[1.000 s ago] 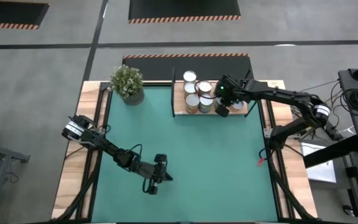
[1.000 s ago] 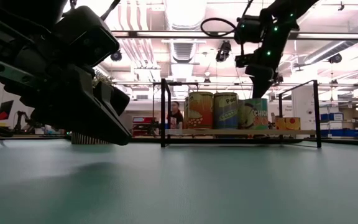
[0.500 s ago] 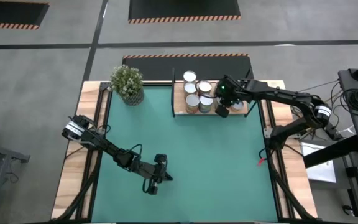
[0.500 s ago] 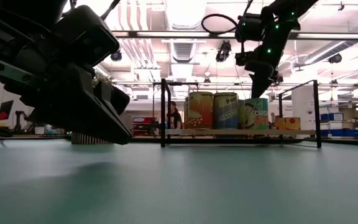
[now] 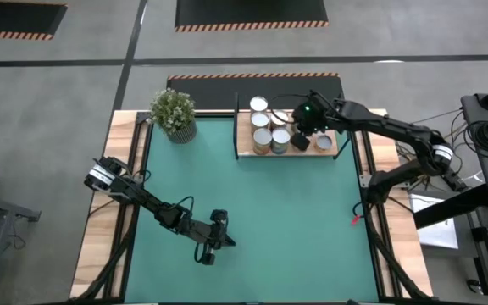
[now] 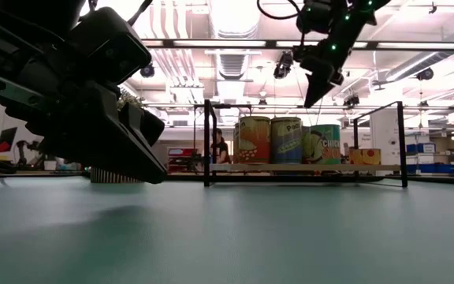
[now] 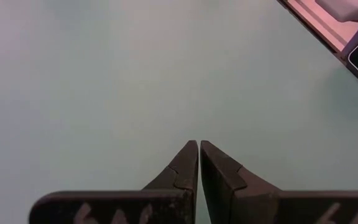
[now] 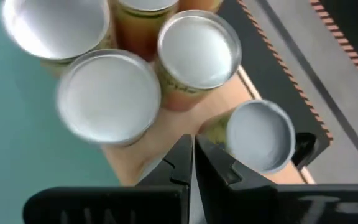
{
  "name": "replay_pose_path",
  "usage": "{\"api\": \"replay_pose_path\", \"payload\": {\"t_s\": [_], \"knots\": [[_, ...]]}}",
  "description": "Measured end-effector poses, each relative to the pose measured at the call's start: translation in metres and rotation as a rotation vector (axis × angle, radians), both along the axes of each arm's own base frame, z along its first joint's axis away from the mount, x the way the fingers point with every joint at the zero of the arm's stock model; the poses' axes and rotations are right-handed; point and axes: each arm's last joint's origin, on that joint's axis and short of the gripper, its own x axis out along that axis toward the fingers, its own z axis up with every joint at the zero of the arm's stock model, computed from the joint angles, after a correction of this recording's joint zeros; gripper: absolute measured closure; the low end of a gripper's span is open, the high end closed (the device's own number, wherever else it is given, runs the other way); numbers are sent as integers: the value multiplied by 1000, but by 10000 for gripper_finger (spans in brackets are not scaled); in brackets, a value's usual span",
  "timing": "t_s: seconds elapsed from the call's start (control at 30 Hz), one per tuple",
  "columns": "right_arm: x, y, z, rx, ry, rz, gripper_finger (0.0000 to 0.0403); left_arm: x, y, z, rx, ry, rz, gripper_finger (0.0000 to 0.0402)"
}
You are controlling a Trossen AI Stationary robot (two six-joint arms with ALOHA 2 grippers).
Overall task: Pick and place cans onto a shelf
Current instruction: Adjust the green can
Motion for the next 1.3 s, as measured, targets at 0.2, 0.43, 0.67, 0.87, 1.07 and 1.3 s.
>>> {"api": "replay_pose_path", "payload": {"t_s": [0.2, 0.43, 0.67, 0.87, 1.07, 1.3], "knots": [[-2, -22, -6, -34, 5, -28, 394, 0, 0, 0, 0, 0, 0, 402], [-9, -55, -26, -5, 53, -112, 394, 0, 0, 0, 5, 2, -2, 402], [-6, -70, -38, 8, 71, -134, 394, 0, 0, 0, 6, 3, -2, 402], [-3, -72, -44, 19, 85, -146, 394, 0, 0, -1, 7, 5, -2, 402], [-3, -72, -49, 46, 117, -147, 394, -1, 0, -1, 9, 8, -2, 402], [-7, -68, -46, 60, 119, -159, 394, -1, 0, -1, 8, 8, -2, 402]]}}
